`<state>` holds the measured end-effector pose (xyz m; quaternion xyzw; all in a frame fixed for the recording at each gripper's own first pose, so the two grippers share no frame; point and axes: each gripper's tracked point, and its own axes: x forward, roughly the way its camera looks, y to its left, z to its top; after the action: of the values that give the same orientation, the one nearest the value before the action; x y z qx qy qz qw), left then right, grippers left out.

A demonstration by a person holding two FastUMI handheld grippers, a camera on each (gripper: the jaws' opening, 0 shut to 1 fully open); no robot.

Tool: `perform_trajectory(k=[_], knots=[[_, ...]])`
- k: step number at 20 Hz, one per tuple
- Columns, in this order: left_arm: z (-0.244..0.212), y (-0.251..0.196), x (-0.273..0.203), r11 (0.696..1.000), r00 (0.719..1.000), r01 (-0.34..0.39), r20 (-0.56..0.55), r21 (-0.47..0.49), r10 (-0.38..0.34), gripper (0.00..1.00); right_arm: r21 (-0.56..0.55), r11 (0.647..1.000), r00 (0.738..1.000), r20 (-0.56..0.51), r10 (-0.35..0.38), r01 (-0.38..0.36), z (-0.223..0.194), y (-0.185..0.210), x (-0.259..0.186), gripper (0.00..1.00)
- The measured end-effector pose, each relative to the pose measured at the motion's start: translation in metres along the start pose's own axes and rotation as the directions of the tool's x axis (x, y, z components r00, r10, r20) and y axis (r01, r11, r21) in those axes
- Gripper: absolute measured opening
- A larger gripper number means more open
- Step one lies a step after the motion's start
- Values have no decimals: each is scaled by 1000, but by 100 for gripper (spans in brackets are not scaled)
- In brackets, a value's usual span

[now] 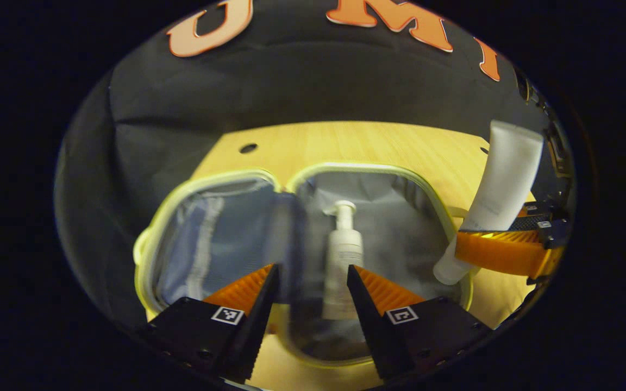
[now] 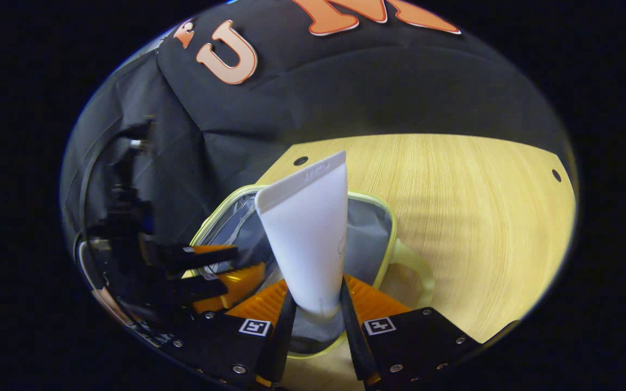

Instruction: First open the suitcase, pack the skin care products into it, and then close the suitcase.

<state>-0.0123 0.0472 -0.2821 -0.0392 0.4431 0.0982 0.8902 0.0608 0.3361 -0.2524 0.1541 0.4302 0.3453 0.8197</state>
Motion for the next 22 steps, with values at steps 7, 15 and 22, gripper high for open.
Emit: perform_trajectory(k=[7,15,22], knots=[[-2,148,-36,952,959,-260,76,-158,275,84,82,995,987,-155,-35,48,-30,10,26,48],[-49,268,-5,895,915,-395,-3,-209,403,84,223,938,935,-299,-193,265,-52,-6,54,48],[-69,299,32,854,929,-356,-43,-379,368,84,254,924,945,-235,-228,286,-35,-10,39,51]])
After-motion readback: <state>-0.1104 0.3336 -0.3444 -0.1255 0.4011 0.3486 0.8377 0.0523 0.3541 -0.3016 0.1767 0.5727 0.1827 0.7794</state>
